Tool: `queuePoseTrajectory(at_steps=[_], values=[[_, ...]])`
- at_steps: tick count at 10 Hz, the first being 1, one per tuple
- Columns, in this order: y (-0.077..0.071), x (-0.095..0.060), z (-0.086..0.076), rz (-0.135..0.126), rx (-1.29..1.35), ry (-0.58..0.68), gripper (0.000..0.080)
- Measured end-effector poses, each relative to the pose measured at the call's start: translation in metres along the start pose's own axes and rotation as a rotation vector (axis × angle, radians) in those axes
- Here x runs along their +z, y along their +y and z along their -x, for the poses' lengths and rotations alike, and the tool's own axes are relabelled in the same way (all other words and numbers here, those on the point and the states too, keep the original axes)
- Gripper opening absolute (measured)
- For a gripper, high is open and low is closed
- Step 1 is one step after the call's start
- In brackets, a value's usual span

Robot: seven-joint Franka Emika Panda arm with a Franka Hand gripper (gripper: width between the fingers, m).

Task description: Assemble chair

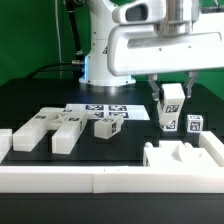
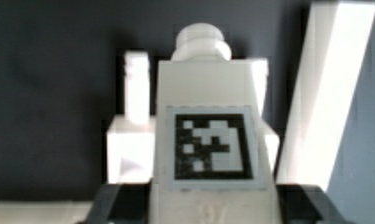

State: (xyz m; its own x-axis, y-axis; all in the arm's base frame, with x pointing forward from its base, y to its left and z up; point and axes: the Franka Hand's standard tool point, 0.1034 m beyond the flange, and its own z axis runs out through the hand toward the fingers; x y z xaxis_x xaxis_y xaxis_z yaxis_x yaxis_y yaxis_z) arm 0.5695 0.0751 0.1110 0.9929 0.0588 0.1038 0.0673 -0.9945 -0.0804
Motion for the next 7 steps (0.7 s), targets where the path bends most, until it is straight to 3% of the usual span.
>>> queuePoseTrajectory(at_steps=[2, 3, 5, 7], values=[[-0.003, -0.001, -0.011, 0.010, -0.005, 0.145, 0.0291], [-0.001, 0.001, -0.008, 0.017, -0.006, 0.209, 0.0291], [-0.002, 0.001, -0.007, 0.018, -0.009, 0.221, 0.0291], [-0.010, -0.012, -0.029, 0.012, -0.049, 0.236, 0.0291]])
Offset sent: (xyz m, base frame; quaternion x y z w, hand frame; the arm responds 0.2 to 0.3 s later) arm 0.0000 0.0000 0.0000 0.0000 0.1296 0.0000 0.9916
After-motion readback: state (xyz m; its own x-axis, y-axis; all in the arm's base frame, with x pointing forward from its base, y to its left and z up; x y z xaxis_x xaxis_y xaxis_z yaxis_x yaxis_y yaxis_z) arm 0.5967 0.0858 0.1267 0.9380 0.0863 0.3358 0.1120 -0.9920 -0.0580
